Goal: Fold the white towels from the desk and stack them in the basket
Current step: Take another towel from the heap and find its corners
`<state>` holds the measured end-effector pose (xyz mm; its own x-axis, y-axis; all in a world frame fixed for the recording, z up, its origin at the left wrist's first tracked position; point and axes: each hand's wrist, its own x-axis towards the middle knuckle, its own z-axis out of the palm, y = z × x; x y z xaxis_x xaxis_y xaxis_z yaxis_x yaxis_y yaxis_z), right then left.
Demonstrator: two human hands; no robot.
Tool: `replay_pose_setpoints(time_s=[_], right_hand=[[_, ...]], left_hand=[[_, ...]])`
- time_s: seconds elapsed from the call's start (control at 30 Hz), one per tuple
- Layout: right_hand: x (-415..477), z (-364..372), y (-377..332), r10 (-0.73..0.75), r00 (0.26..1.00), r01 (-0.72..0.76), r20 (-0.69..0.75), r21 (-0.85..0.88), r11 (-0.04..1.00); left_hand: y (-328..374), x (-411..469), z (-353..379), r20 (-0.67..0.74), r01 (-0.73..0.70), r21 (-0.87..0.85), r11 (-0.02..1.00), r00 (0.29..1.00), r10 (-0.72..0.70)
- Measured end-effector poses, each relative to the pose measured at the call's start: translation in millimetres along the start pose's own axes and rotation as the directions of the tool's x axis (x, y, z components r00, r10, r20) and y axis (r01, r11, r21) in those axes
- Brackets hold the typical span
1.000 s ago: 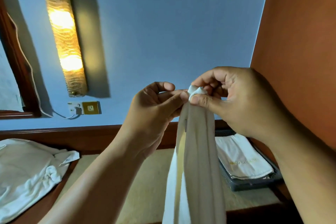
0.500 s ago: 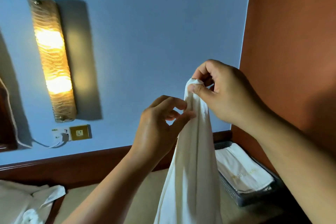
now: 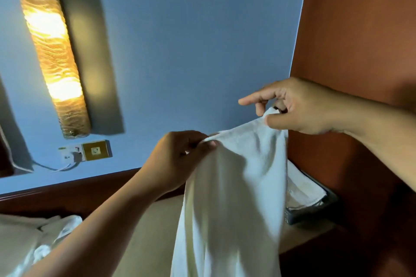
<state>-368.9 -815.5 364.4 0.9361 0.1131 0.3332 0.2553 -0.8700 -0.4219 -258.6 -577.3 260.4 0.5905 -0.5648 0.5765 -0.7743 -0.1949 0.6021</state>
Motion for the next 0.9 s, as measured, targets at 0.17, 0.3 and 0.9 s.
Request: replay_pose_setpoints(time_s=[0.17,0.3,0.9], right_hand=[[-7,18,-11,0.123,0.984,-0.059,0.128,-0.415,0.908],[-25,33,-17,0.008,1.000,-0.001,0.014,-0.439,0.898],[-225,25,40,-0.210,0.974,0.185,-0.085,-0.238,0.954]], left_hand=[[27,-14,2,0.012,0.005,0.028,1.000,1.000,-0.005],[40,-44,14,0.005,0.074,0.115,0.991,0.997,-0.075],[-36,-370,98,-0.263,0.726,0.653,0.215,0.484,-0.835]])
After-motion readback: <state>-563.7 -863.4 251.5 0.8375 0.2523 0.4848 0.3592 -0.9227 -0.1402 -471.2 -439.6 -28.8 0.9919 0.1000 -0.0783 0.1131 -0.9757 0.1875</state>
